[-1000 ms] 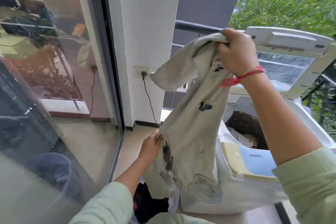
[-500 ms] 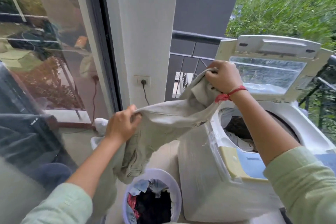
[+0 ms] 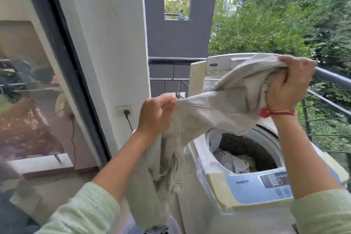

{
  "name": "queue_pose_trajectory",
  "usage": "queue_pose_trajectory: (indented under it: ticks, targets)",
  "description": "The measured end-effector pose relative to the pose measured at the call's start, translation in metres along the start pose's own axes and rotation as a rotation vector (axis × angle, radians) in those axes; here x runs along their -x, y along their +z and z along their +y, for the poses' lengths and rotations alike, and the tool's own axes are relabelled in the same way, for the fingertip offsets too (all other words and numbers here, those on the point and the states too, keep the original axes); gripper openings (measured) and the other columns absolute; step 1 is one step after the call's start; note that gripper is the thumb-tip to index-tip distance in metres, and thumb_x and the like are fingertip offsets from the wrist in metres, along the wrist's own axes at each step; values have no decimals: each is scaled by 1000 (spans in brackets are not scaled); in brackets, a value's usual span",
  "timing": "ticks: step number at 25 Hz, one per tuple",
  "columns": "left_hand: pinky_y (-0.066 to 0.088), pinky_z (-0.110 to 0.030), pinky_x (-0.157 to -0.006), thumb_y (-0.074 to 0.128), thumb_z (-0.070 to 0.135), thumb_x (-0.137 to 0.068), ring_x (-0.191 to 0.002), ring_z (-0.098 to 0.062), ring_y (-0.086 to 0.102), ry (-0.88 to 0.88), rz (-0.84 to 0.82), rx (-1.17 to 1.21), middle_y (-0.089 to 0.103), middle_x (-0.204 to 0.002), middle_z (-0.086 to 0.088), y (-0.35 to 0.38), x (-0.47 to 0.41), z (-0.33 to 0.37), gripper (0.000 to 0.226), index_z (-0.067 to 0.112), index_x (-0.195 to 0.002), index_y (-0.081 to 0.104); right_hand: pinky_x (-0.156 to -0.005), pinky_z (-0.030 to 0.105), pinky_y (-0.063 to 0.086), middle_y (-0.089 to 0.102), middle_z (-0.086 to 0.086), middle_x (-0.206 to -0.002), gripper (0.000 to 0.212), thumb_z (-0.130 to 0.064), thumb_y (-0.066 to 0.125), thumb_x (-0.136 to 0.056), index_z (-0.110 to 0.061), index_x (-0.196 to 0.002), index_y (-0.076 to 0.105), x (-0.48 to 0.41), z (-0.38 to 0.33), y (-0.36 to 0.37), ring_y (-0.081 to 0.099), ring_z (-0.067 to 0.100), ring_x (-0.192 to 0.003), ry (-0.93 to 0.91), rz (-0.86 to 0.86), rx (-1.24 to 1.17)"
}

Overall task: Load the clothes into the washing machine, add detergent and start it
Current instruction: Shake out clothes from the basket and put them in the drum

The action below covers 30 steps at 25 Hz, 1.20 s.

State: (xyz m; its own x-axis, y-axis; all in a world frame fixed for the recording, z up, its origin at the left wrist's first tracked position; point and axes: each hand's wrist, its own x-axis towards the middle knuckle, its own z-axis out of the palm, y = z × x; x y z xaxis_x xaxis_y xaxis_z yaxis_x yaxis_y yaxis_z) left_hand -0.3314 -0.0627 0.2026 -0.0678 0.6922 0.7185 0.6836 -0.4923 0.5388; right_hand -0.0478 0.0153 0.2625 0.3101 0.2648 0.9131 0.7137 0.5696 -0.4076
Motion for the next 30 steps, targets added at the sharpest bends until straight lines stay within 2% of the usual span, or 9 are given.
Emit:
queue_pose_trajectory:
  ticks: [4, 9, 13, 17, 19, 22, 25, 28, 30]
  targets:
    - [22, -29, -49, 39, 60, -90, -47, -9, 25, -28, -161, 103, 22, -50, 6, 93, -26, 29, 60, 14, -53, 28, -78, 22, 37, 53, 26, -108, 28, -10, 39, -87, -6, -105, 61, -25, 100, -24, 48, 24, -95, 122, -173, 209]
    - [23, -25, -47, 56, 42, -91, -45, -11, 30, -64, -381, 88, 29, -47, -1, 206, -66, 47, 56, 17, -50, 27, -101, 40, 40, 49, 23, -127, 45, -20, 56, -85, -13, -129, 51, -11, 256, -16, 49, 38, -116, 363, -1072, 469]
    - [21, -21, -43, 52, 43, -91, -41, -7, 27, -30, -571, -21, 29, -45, 3, 272, -88, 45, 54, 15, -50, 33, -96, 34, 42, 53, 9, -119, 48, -28, 70, -80, -15, -124, 54, 49, 275, -21, 53, 25, -111, 287, -1036, 5]
    - [23, -24, -46, 50, 39, -95, -41, -7, 28, -159, -726, -47, 27, -47, 6, 293, -98, 41, 53, 17, -51, 31, -95, 17, 38, 50, -20, -126, 73, -44, 77, -68, -27, -132, 45, 108, 260, -7, 44, -10, -115, 342, -1494, -363]
    - [28, -29, -50, 50, 50, -91, -46, -9, 33, -181, -739, -115, 34, -49, 3, 292, -101, 33, 53, 14, -53, 39, -71, 23, 40, 60, -22, -85, 19, -22, 71, -79, -27, -96, 62, 112, 260, 10, 53, -11, -77, 459, -1369, -411]
    - [41, -31, -66, 38, 76, -74, -72, -13, 56, -281, -641, -278, 58, -74, 3, 274, -99, 12, 63, 19, -82, 62, -52, 15, 29, 47, -20, -50, 36, -5, 60, -89, -26, -60, 57, 84, 256, 23, 38, -7, -50, 598, -1314, -566]
    - [36, -41, -103, 23, 88, -68, -121, -17, 45, -417, -523, -297, 48, -127, 0, 241, -55, -13, 87, 30, -127, 48, -50, 11, 30, 47, -21, -52, 35, -4, 56, -91, -24, -64, 63, 57, 255, 26, 37, -7, -53, 555, -1361, -674]
    - [29, -49, -108, 22, 92, -65, -132, -15, 32, -487, -304, -253, 32, -141, 7, 194, 35, -33, 89, 42, -138, 31, -46, 12, 30, 47, -18, -44, 30, -18, 64, -86, -16, -57, 56, 30, 277, 31, 37, -6, -45, 618, -1200, -600]
    - [26, -51, -110, 33, 95, -58, -137, -16, 24, -610, -394, -269, 20, -149, 8, 181, 93, -37, 92, 54, -139, 13, -51, 19, 37, 57, -9, -57, 54, -47, 71, -70, 6, -71, 58, 7, 301, 37, 44, -1, -52, 786, -1030, -561]
